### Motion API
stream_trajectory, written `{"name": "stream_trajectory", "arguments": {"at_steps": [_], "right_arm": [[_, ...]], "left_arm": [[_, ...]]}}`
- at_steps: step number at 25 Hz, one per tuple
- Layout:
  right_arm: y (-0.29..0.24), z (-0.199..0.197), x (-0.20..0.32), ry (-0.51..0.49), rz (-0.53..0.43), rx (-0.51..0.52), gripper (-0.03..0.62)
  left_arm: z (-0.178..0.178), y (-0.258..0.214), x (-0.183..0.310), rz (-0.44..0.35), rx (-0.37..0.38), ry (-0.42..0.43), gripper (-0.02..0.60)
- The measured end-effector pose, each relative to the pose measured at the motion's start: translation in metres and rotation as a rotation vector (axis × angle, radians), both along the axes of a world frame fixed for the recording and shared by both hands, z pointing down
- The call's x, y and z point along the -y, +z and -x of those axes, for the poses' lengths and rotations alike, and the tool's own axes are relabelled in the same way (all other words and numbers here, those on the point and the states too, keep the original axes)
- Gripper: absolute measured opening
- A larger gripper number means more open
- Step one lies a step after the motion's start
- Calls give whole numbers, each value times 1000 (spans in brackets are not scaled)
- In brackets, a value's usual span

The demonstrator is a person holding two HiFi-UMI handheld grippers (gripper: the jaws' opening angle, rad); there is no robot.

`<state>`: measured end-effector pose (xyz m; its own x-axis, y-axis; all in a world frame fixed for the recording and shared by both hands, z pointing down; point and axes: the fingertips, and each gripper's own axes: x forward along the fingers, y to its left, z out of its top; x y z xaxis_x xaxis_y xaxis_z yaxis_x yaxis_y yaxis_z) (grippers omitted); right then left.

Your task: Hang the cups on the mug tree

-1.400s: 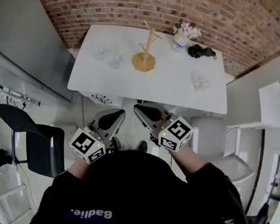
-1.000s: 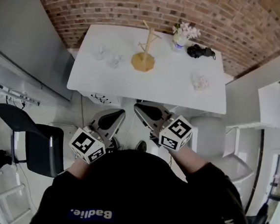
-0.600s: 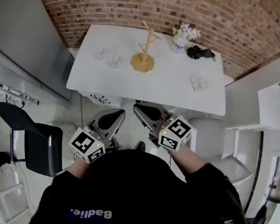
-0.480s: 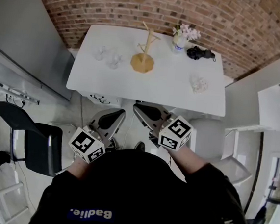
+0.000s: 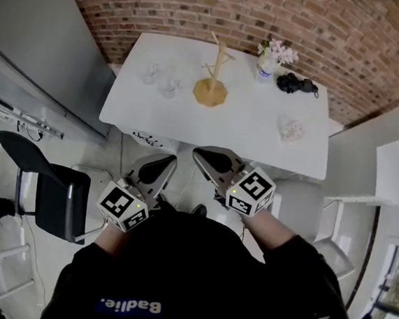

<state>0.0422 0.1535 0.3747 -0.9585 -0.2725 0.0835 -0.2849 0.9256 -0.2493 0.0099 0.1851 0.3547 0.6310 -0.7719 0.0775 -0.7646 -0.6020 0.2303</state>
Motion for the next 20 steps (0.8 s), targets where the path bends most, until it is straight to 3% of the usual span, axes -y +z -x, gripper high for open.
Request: {"name": "stream_trajectory", "arguments": {"at_steps": [7, 17, 20], "right_arm": [[11, 21, 38, -32, -97, -128, 28], [29, 108, 127, 6, -110, -255, 29], [39, 129, 152, 23, -143, -341, 29]], "left_arm": [[27, 6, 35, 18, -27, -28, -2], [104, 14, 126, -5, -31, 64, -2], [126, 16, 149, 1, -47, 102, -2]]}}
